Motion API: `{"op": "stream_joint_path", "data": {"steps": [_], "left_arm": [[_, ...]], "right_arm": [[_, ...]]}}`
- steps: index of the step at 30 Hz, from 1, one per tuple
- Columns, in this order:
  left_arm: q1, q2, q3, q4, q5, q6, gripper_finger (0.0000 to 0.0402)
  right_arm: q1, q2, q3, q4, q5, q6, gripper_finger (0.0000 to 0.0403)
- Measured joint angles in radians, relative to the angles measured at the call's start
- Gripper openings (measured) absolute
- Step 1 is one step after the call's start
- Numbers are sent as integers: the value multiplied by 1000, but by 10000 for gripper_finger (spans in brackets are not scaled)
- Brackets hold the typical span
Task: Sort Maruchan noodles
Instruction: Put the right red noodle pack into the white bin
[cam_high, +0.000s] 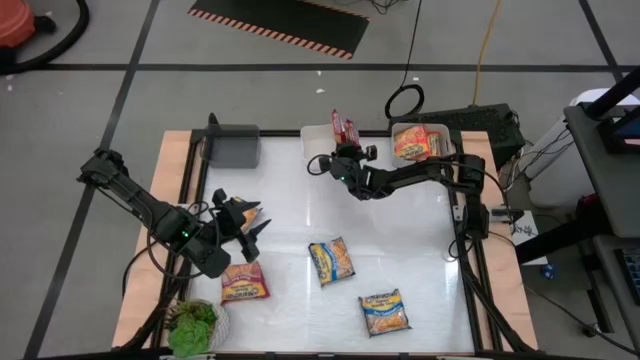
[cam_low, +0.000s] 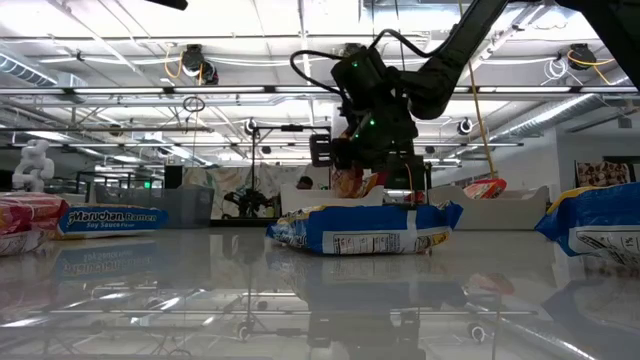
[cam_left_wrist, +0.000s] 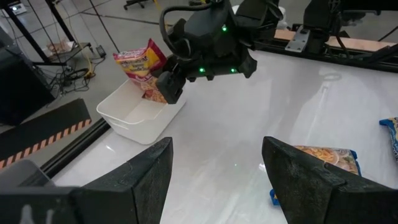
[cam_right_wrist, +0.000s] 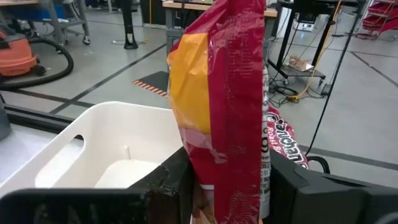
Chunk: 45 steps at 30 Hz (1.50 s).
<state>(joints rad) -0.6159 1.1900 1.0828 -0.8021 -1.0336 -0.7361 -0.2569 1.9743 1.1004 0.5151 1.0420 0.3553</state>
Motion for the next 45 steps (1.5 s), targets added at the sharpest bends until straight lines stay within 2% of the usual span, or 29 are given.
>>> {"op": "stream_joint_path", "data": {"steps": [16, 33, 35, 39, 45], "left_arm": [[0, 0, 0, 37, -1, 19, 253], [0, 0, 0, 72, 13, 53, 253], [0, 0, 0, 72, 13, 53, 253], [0, 0, 0, 71, 13, 54, 253], [0, 0, 0, 71, 15, 61, 253]], "right_arm": [[-11, 0, 0, -23, -22, 0, 124], [-12, 0, 0, -23, -27, -27, 179], [-10, -1, 0, -17, -54, -27, 182], [-10, -1, 0, -28, -89, -27, 178], [-10, -4, 0, -36, -167, -34, 148]]}}
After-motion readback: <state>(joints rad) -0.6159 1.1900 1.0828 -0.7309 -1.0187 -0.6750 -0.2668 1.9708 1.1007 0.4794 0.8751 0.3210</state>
